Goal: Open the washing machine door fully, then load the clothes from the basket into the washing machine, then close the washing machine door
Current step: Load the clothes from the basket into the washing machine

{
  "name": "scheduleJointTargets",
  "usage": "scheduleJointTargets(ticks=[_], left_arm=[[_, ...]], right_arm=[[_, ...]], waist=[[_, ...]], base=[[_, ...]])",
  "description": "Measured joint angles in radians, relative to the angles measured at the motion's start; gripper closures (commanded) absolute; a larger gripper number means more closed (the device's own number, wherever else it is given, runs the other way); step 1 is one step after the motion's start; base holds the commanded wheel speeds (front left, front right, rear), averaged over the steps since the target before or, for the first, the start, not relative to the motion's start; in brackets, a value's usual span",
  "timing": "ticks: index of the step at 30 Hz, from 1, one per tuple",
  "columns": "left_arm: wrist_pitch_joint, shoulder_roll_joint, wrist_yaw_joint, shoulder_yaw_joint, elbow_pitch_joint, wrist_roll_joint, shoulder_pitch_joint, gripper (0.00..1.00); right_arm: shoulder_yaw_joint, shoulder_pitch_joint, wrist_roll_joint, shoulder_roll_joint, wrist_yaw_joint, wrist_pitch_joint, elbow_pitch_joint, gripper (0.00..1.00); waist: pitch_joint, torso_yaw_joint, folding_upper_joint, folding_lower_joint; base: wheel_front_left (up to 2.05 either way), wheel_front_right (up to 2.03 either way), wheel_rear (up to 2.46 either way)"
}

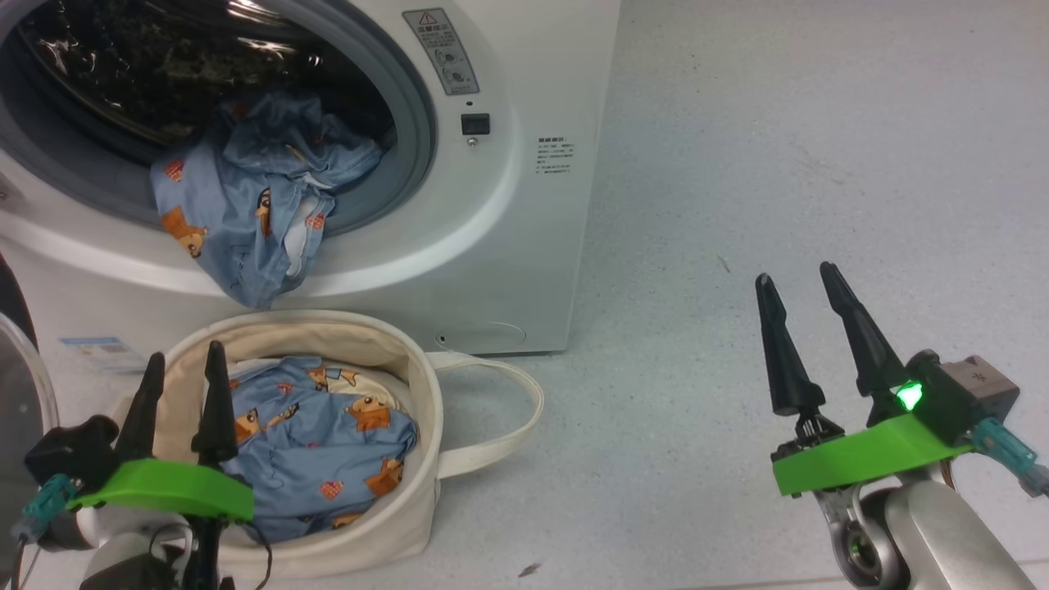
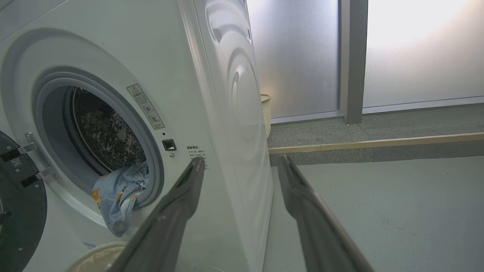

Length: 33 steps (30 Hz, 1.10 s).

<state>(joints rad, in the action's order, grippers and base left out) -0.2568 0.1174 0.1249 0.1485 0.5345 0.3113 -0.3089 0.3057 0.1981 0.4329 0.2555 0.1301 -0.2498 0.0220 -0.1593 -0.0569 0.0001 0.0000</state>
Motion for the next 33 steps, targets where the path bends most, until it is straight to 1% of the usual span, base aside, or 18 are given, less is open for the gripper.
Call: scheduleJointTargets(ticks=[6, 9, 12, 13, 17, 18, 23, 30, 33], left_arm=[[0.0, -0.005, 0.0, 0.003, 0.007, 0.0, -0.001, 0.0], [0.0, -0.006, 0.0, 0.008, 0.103, 0.0, -0.016, 0.0], [0.0, -0.001, 0.0, 0.01, 0.217, 0.0, -0.063, 0.0], [0.0, 0.008, 0.0, 0.016, 0.279, -0.003, -0.119, 0.0], [0.001, 0.033, 0.0, 0.027, 0.371, -0.01, -0.247, 0.0], [0.001, 0.033, 0.0, 0.027, 0.371, -0.01, -0.247, 0.0], [0.001, 0.074, 0.0, 0.028, 0.49, -0.02, -0.365, 0.0], [0.001, 0.133, -0.001, 0.059, 0.564, -0.022, -0.493, 0.0], [0.001, 0.143, -0.002, 0.058, 0.596, -0.03, -0.543, 0.0]], right_arm=[[0.0, 0.0, 0.003, 0.001, 0.0, 0.0, 0.004, 0.0], [0.001, 0.001, 0.004, 0.002, 0.0, 0.0, 0.006, 0.0], [0.009, 0.003, 0.004, 0.002, 0.0, 0.0, 0.004, 0.0], [0.013, 0.005, 0.004, 0.002, 0.0, 0.0, -0.001, 0.0], [0.012, 0.025, 0.003, 0.002, 0.0, 0.0, -0.012, 0.0], [0.012, 0.025, 0.003, 0.002, 0.0, 0.0, -0.012, 0.0], [0.0, 0.063, -0.002, 0.0, 0.0, 0.0, -0.039, 0.0], [-0.024, 0.087, -0.017, -0.029, 0.0, 0.0, -0.066, 0.0], [-0.031, 0.091, -0.02, -0.032, 0.0, 0.0, -0.076, 0.0]], waist=[[-0.011, -0.006, 0.0, 0.0], [-0.029, -0.012, 0.0, 0.0], [-0.055, -0.024, 0.0, 0.0], [-0.077, -0.035, 0.0, 0.0], [-0.13, -0.06, 0.0, 0.0001], [-0.13, -0.06, 0.0, 0.0001], [-0.212, -0.095, 0.0, 0.0002], [-0.324, -0.149, 0.0, 0.0003], [-0.368, -0.166, -0.0001, 0.0003]], base=[[0.0, 0.0, 0.0], [0.0, 0.0, 0.0], [0.0, 0.0, 0.0], [0.0, 0.0, 0.0], [0.0, 0.0, 0.0], [0.0, 0.0, 0.0], [0.0, 0.0, 0.0], [0.0, 0.0, 0.0], [0.0, 0.0, 0.0]])
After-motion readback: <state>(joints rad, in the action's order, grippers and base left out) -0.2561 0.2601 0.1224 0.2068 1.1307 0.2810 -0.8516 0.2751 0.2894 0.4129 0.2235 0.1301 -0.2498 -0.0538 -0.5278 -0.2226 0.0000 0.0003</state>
